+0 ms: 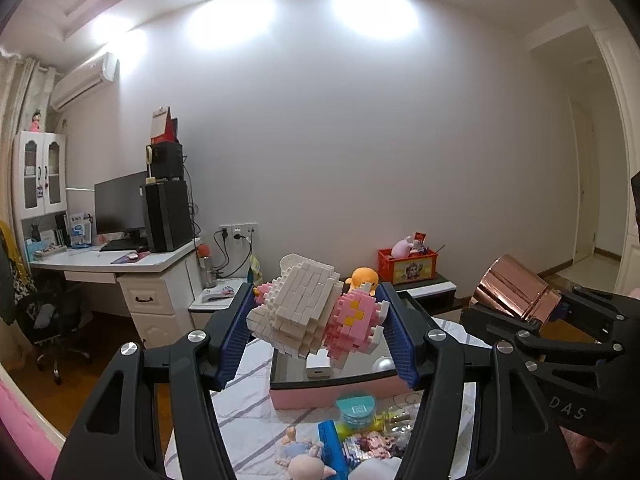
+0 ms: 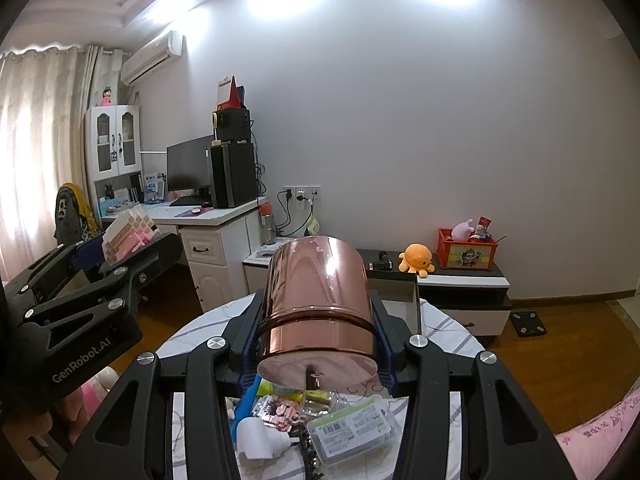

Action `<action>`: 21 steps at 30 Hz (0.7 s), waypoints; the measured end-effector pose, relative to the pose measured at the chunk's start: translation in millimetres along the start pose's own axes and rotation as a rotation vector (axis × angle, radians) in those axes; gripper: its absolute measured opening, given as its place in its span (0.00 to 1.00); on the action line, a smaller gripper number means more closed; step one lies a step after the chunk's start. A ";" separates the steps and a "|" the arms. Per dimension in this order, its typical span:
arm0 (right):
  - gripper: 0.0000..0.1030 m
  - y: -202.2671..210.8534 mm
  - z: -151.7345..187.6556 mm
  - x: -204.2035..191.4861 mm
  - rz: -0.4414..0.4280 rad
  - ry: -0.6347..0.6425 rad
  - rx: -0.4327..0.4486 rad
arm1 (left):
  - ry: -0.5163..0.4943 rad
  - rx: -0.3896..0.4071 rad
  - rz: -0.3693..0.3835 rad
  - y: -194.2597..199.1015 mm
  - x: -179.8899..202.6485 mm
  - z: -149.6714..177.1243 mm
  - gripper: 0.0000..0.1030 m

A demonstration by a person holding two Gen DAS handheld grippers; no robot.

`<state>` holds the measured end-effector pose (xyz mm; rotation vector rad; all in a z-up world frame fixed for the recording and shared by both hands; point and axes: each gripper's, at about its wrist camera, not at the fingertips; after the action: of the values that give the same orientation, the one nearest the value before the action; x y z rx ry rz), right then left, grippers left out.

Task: Organize rigid objects
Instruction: 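Carry the cup and block figure into the pink box and open both tools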

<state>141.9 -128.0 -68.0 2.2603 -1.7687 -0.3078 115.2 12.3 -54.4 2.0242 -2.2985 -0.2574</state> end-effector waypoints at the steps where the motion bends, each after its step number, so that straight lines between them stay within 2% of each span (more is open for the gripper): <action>1: 0.46 -4.7 -1.0 1.2 0.000 0.002 -0.004 | -0.003 -0.006 -0.001 -7.4 0.1 -0.2 0.60; 6: 0.46 -41.3 -5.3 12.7 0.003 0.007 -0.047 | -0.027 -0.066 -0.004 -52.9 -3.5 2.5 0.60; 10: 0.46 -86.0 -4.1 26.9 0.022 0.017 -0.121 | -0.022 -0.147 -0.006 -106.8 -16.3 11.0 0.60; 15: 0.46 -147.2 7.0 45.3 0.043 0.019 -0.249 | 0.020 -0.300 0.029 -180.3 -31.1 33.2 0.60; 19: 0.46 -187.2 16.4 52.3 0.050 0.014 -0.346 | 0.031 -0.417 0.065 -229.6 -26.7 54.5 0.60; 21: 0.46 -204.2 21.1 54.7 0.085 0.041 -0.390 | 0.010 -0.467 0.068 -247.1 -18.8 62.3 0.60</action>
<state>335.6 -135.9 -155.0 1.9000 -1.6136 -0.5340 349.3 6.4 -156.6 1.7055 -2.0475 -0.7018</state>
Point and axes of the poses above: each gripper's, at about its wrist camera, not at the fingertips, and y roughly against the way its jaws point, x to its right, z to its underside, and after that the axes turned 2 degrees about z, right-handed
